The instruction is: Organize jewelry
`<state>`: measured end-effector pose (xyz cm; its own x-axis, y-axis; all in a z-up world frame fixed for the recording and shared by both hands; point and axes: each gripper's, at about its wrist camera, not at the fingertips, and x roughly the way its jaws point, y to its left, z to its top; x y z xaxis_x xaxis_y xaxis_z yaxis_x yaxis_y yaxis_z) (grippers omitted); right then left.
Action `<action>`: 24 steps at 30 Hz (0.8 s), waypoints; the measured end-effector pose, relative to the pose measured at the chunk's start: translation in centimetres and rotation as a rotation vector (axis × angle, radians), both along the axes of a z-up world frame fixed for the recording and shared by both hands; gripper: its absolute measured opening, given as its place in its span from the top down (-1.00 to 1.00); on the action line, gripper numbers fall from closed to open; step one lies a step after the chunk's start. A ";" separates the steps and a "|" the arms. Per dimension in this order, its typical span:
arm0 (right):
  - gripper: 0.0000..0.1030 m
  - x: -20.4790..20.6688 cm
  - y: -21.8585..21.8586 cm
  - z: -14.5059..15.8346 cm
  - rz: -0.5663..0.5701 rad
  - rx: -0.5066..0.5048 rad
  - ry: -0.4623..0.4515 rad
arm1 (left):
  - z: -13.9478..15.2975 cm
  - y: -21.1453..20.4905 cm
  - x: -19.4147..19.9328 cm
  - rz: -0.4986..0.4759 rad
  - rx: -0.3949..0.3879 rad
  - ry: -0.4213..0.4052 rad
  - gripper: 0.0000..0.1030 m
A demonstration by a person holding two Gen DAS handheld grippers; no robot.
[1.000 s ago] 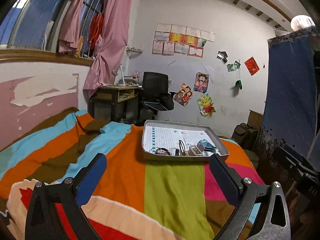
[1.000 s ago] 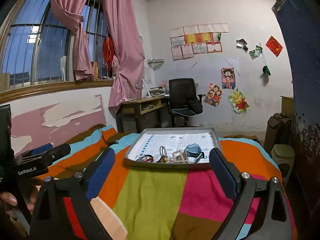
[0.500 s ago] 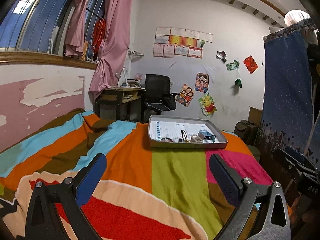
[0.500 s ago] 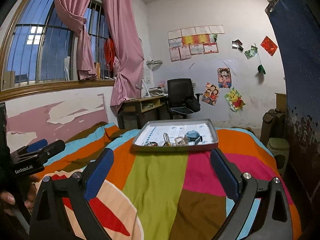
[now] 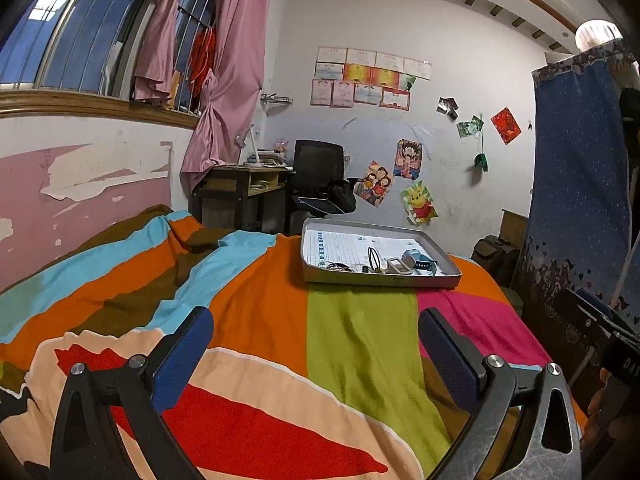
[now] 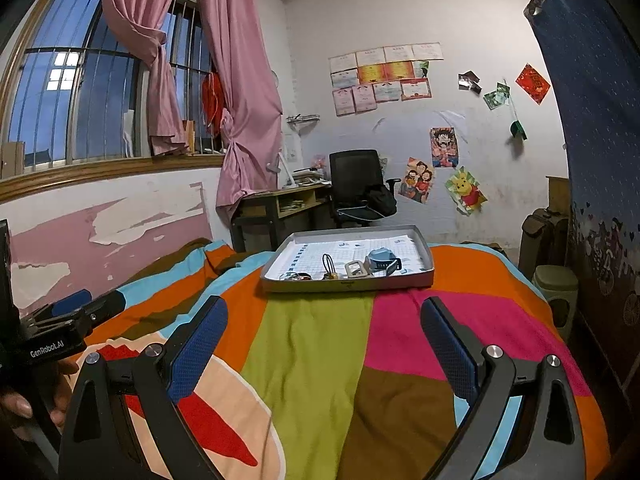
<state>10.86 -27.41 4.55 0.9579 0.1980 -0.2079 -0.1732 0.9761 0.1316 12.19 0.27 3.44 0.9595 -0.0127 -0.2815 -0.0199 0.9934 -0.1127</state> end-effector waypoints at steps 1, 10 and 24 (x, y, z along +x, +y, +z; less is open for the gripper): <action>-0.84 0.1 0.0 -0.1 -0.001 0.001 0.002 | -0.1 0.0 0.0 0.000 0.000 0.000 -1.00; -0.84 0.1 0.4 -0.1 0.001 -0.002 0.000 | -0.2 0.1 0.1 0.002 -0.003 0.000 -1.00; -0.84 0.0 0.5 -0.2 0.002 -0.002 0.000 | -0.5 0.2 0.1 0.007 0.006 0.000 -1.00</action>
